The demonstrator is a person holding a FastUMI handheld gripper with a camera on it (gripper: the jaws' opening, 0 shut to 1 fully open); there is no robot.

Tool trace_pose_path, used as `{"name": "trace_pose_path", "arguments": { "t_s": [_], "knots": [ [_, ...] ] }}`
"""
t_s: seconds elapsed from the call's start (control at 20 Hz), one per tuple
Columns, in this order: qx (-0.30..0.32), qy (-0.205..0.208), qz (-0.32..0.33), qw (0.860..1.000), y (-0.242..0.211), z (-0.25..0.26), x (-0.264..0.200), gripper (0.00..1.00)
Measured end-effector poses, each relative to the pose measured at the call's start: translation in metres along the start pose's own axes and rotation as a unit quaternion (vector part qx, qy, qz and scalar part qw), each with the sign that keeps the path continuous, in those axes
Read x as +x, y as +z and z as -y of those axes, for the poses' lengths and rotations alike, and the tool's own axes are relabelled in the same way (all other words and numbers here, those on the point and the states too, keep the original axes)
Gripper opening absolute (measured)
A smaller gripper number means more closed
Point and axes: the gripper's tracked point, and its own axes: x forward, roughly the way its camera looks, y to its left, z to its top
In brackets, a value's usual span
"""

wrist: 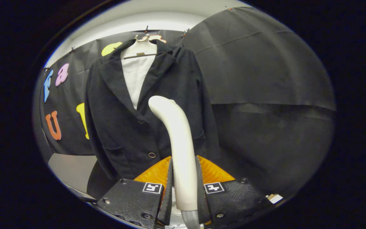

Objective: Iron the clothes twice with a garment steamer, once on the left side and once on the right side.

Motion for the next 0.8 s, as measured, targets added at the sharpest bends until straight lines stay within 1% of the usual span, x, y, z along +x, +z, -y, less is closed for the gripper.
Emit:
{"name": "trace_pose_path", "arguments": {
  "t_s": [0.45, 0.5, 0.8],
  "knots": [
    [-0.004, -0.03, -0.035, 0.999, -0.039, 0.017, 0.014, 0.35],
    [-0.004, -0.031, -0.042, 0.999, -0.044, 0.018, 0.011, 0.35],
    [-0.006, -0.042, -0.07, 0.997, -0.068, 0.026, 0.022, 0.35]
  ]
}}
